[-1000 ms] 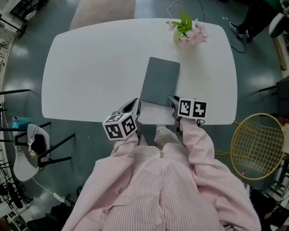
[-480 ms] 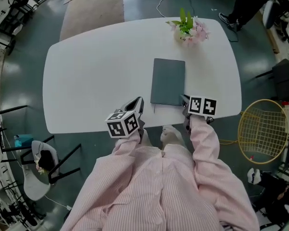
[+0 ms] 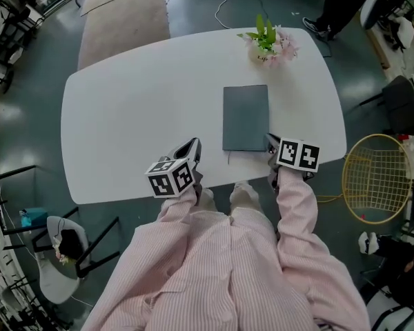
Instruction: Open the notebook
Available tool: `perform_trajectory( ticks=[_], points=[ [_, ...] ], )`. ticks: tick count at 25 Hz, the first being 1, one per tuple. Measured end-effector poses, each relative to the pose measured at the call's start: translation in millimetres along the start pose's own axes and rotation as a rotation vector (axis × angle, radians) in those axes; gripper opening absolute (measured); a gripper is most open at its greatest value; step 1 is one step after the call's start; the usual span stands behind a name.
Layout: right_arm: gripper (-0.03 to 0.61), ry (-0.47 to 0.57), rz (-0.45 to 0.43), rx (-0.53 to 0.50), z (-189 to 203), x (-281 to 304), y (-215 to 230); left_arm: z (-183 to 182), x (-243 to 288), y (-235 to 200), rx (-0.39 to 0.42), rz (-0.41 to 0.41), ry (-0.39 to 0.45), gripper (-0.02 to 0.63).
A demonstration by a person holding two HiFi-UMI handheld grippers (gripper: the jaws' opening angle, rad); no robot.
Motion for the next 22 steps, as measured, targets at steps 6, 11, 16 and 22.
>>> perform_trajectory(
  ticks=[6,11,16,22],
  points=[
    [0.032,0.053,0.027,-0.035,-6.8,-15.2,-28.2,-13.5,-12.0,-16.4,0.037,0.024,-0.023,-0.002],
    [0.029,0.118,0.043,-0.044,-7.9,-24.5,-54.5,-23.6,-26.3,-31.8,0.079,0.060,-0.041,-0.002],
    [0.029,0.183,0.057,-0.051,-10.8,-31.8,-82.9,-36.9,-47.5,-42.1,0.111,0.105,-0.034,-0.002],
    [0.029,0.204,0.104,-0.117,-11.0,-30.4,-108.1,-43.9,-63.5,-55.2,0.121,0.118,-0.016,-0.002]
  ],
)
Point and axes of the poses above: the fingertips, and each gripper's own axes: x forward along the fingers, y to its right, z out of its underside, the point moved 3 cm from there along -x, backward along the fingers, and after that the axes turned 1 degree about -y, right-handed, at the moved point
